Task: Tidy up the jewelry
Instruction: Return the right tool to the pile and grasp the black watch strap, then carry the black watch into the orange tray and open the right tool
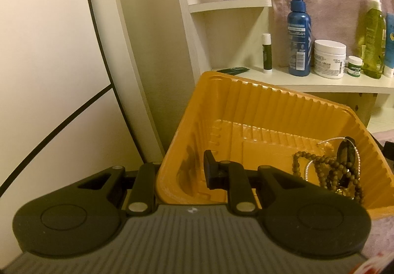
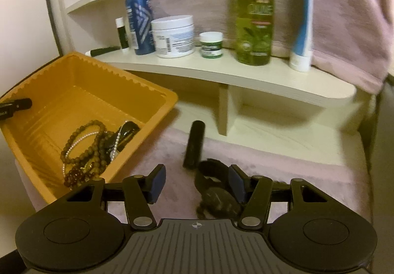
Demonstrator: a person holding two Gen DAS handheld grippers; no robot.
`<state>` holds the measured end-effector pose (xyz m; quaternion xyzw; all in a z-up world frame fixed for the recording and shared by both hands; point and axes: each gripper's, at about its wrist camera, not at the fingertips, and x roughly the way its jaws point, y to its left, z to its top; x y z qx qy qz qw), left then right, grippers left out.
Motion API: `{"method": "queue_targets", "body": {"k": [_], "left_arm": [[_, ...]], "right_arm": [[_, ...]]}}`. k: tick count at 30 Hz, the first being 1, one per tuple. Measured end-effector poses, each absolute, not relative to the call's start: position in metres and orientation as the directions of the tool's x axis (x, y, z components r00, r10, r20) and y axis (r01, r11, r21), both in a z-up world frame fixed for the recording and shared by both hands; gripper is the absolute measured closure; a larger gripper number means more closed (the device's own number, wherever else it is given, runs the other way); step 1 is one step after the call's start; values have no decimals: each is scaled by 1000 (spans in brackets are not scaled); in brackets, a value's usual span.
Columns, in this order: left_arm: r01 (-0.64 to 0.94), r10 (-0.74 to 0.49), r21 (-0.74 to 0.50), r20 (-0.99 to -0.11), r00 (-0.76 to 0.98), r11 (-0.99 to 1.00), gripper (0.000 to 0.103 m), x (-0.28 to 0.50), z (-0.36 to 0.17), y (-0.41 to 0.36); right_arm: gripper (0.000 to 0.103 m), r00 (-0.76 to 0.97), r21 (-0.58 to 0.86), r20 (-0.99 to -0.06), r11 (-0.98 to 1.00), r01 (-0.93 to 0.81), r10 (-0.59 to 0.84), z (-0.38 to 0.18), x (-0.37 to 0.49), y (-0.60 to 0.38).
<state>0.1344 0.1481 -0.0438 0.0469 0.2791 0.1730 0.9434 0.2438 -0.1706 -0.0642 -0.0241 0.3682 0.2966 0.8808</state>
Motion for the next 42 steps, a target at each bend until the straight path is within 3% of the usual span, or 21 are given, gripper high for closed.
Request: {"method": "queue_targets", "body": {"k": [4,21,32,42], "left_arm": [[-292,351,195,-512,784,936,84,138,-47,151],[-288,343,186,-513,787,939,85,139,-51,155],[-290,344,184,-512,787,939,85,139,-50,155],[-293,345,182,-514,786,939,85,139,-50,155]], "right_arm": [[47,539,170,-665,808,-565,517,-69,254,-160],[80,496,134,-733,814,-565,465,-96,300,-127],[83,498,167,-722,819,-549,480,-93,296,-130],[84,517,294,-656,817,-496,550,-65,274,-161]]}}
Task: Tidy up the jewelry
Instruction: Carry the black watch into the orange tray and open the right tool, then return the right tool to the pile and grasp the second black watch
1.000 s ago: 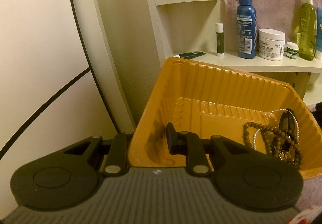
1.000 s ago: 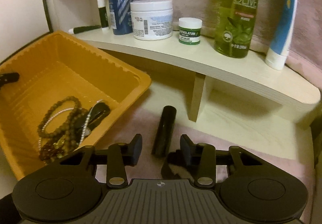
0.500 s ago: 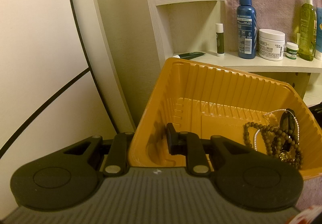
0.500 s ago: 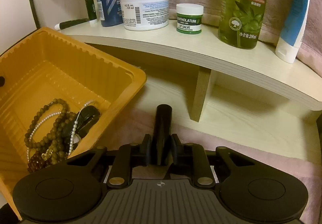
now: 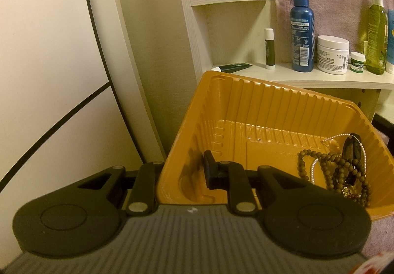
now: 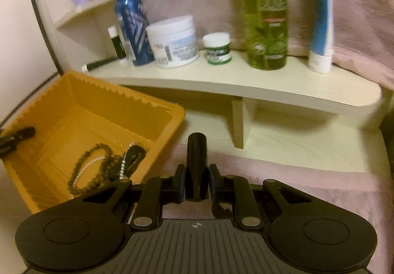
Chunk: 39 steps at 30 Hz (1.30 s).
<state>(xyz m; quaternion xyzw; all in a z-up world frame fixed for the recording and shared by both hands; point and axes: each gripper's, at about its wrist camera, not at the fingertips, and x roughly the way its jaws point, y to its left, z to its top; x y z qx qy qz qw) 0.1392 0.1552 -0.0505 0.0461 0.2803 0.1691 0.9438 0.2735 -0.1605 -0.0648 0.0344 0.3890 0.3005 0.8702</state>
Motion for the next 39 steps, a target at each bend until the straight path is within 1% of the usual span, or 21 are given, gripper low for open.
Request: {"method": "queue_targets", "body": {"k": [7,13,16,21,28,30,35,39], "left_arm": [[-294,345,182,-514,785,938,85,139,-50,155],[-294,346,183,-512,786,938,85,140,-50,155],[-294,346,183,-512,787,938,85,140,-50,154],[-295,347,183,-512,786,938,85,139,-50,154],[-295,347,183,-513,785,938,85,139,-50,154],[-296,348,183,-512,785,937,85,139,-50,153],[-297,350,185,-509,786,937,85,138,-50,152],[-297,352,189,-505,788,936,85,137,-50,151]], "right_arm": [[83,513,408,-578,768,-493,635,-40,254,-173],[83,424,487,-528,671,-558,736,-29,238,-148],[84,375,498,-534,641,-585,758,-33,234,-129],[83,309,487,-574,619,-616,758,-46,229,-97],[83,318,435,-602,635,-638,732,-54,226,-73],[79,320,431,-606,639,-637,728,-53,228,-72],[69,364,421,-582,652,-631,727,-41,225,-84],[66,425,413,-571,693,-591,702,-32,219,-110]]}}
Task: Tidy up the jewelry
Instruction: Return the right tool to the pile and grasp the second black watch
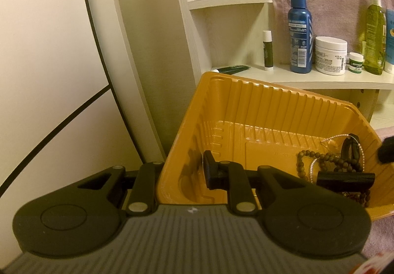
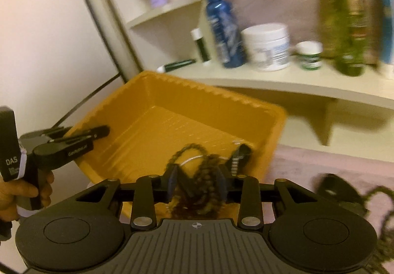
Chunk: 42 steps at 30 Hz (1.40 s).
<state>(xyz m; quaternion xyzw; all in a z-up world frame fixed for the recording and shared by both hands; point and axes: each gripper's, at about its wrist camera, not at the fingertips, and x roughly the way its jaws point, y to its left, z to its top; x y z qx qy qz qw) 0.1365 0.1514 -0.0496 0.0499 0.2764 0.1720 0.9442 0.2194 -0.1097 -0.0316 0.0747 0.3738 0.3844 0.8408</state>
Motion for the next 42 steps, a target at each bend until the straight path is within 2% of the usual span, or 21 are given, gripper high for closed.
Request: {"method": "queue_targets", "body": {"k": [4,9,15,21,37,42], "left_arm": [[-298,355,192,-503,788,935,85,135,-49,150],[-298,358,198,-498,790,934,85,134,-47,148],[-296,361,208,-491,792,932,85,132,-45,144],[-302,367,209,-494,789,930,85,130,-44,143],[-299,366,213,-495,788,930,85,132,-43,142],[-298,366,214,-494,789,931,85,132,-43,142]], "right_arm": [[66,491,409,-572,747,-524,657,-28,211,-145],[66,554,371,-616,826,-424,560,-32,196,-194],[66,575,285,-682,888,-361,452,-44,180,-235],[66,594,243,-703,916,-319,392,-52,171,-255],[64,589,235,-709,918,-321,387,-58,171,-259],[56,590,234,-708,918,-321,387,-59,173,-258]]}}
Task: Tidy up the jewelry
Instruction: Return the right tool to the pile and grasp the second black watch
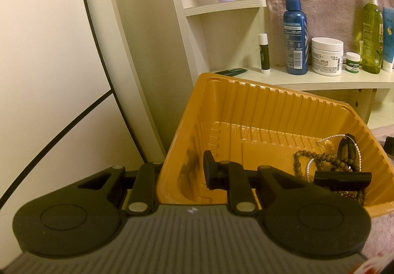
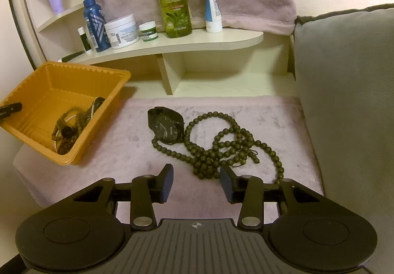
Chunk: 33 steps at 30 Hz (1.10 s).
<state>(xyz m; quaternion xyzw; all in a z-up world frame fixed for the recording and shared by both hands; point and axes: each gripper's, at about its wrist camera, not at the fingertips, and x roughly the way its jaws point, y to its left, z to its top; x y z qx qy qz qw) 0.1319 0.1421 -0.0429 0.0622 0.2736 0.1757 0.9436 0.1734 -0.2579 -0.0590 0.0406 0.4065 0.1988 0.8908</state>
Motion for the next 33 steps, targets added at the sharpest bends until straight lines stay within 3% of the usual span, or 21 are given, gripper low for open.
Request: {"method": "queue_targets", "body": {"k": [3,9,33], "left_arm": [[-298,367,214,-494,789,930,85,132,-43,142],[-299,367,214,-494,788,930,85,132,-43,142],[-301,368,212,-499,785,930,85,133,-45,146]], "right_arm": [[48,593,222,-704,914,-339,391,-59,178,-255],[43,598,217,-688,903,-371,411,-58,192,-243],[42,571,248,-669,867,-432,476,-87,240,-204]]}}
